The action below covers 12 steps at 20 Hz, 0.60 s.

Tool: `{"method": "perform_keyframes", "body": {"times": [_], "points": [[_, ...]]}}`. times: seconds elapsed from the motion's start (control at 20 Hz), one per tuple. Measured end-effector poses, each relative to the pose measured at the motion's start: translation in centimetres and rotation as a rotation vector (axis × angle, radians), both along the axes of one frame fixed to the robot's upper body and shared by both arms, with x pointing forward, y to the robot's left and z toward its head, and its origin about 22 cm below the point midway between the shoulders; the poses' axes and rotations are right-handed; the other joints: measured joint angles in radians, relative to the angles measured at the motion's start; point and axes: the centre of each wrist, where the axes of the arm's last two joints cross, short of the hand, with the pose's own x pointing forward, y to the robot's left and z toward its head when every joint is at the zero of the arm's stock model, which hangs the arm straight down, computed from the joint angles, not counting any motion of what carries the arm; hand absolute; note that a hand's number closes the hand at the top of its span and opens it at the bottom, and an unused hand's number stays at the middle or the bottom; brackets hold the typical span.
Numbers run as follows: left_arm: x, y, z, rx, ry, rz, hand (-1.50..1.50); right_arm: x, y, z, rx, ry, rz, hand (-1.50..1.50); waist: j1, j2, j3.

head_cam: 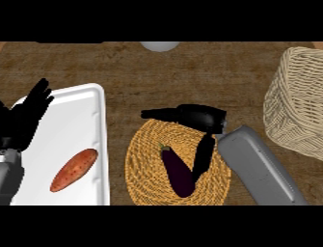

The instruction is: Pick the eggplant from the placemat and place it in the basket

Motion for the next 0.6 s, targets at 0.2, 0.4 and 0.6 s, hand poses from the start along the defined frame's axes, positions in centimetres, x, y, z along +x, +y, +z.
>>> {"method": "perform_keyframes", "body": {"times": [0.2,0.4,0.6], "points": [[-0.2,0.2,-0.1,0.000,0.002,0.001,0.00,-0.2,0.4,-1.7,-0.059,-0.008,0.020,-1.50,0.000,0.000,0.000],[0.1,-0.6,-0.1,-0.002,-0.001,-0.002,0.00,0.1,0.8,-2.9,-0.100,-0.016,0.039,-1.50,0.000,0.000,0.000],[-0.5,-1.0,-0.1,-0.007,0.000,-0.005,0.00,0.9,-0.6,-3.4,-0.099,-0.021,0.045,-1.50,0.000,0.000,0.000]]}}
